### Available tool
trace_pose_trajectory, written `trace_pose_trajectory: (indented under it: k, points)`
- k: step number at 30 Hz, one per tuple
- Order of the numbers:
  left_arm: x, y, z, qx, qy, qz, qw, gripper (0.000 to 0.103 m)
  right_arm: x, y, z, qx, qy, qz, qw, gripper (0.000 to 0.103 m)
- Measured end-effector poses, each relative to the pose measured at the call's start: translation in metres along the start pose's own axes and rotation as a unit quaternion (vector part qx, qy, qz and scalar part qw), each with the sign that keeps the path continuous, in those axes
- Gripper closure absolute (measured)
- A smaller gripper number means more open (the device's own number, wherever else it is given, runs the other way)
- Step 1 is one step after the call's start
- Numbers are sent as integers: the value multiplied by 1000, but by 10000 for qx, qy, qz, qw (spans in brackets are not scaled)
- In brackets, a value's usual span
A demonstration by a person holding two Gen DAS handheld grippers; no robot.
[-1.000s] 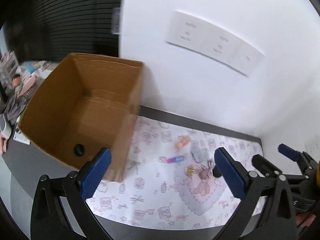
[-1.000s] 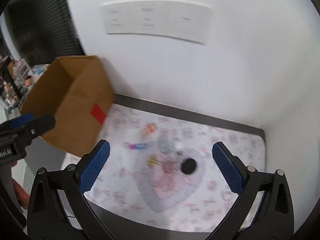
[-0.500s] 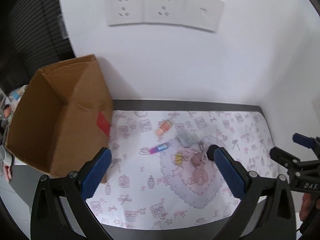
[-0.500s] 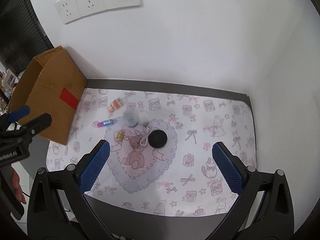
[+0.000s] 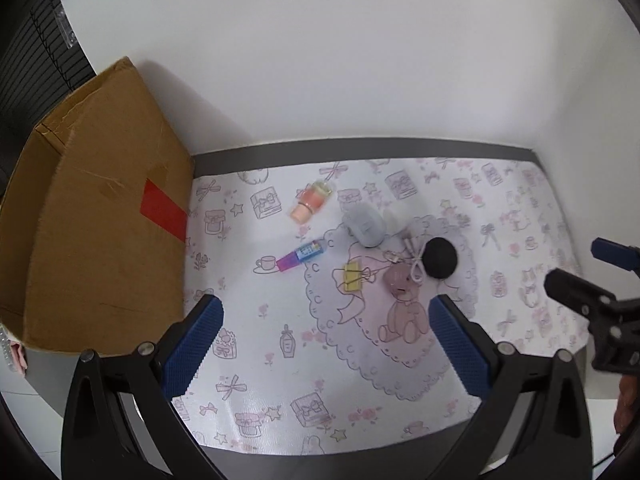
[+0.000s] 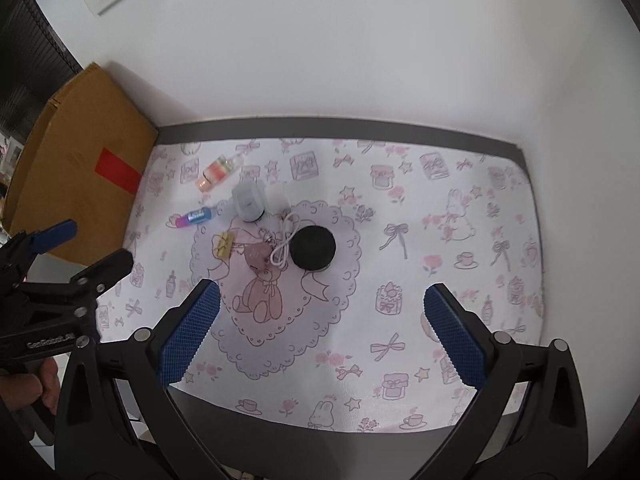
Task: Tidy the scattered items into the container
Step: 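Move both grippers back over the items on the table, then grasp the yellow binder clip with the left gripper while the right gripper grasps the black sponge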
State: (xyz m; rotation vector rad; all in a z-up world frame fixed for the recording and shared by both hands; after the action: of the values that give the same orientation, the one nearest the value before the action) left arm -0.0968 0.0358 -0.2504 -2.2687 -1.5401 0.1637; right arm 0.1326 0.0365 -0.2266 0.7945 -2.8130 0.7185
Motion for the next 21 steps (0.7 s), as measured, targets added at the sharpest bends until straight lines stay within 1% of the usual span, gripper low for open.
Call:
trace_pose_trajectory:
  k: [2,7,8,9,10,12,13,17,18,19,21]
  points:
    - [3,0,15,-139,52,6,9999,0,2,0,11,-92,-3,78,9999,1]
    - [6,1,46,-354,153,-44,9992,1,4,-1,38,-299,-59,230,9993,9]
    - [6,1,53,-413,158,-27,9990,1,3,-1,45,-351,-66,248,9991,12]
    - [7,1,60,-468,160,-11,9988,3,3,0,54,-431,-78,267,9987,17]
    - [7,2,66,-514,166,7,9985,8,3,1,61,-516,-88,340,9980,19]
    - [7,2,80,-654,137,53,9978,13,2,3,77,-653,-148,355,9971,26]
    - [6,3,86,-732,109,73,9972,14,2,4,84,-707,-161,367,9967,27]
    - [5,5,113,-968,89,105,9952,16,1,7,112,-924,-259,407,9945,36]
    - [5,5,117,-1000,91,108,9949,19,0,8,117,-962,-276,382,9942,40]
    - [6,5,121,-1029,94,109,9946,26,-1,8,122,-1002,-282,354,9939,43]
    - [4,5,130,-1115,89,63,9937,31,-5,9,134,-1125,-300,358,9926,52]
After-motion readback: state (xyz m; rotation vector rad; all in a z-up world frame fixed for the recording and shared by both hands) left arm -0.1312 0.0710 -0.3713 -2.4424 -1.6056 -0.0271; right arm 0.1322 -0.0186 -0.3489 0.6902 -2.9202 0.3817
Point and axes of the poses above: each gripper's, at about its wrist camera, not at the fingertips, and z roughly the way its jaws point, x to its right, y to its underside, the point moved 7 cm from there along z, roughly the way its jaws point, and after that the axes turned 9 degrees about y, right-handed, at the moved point
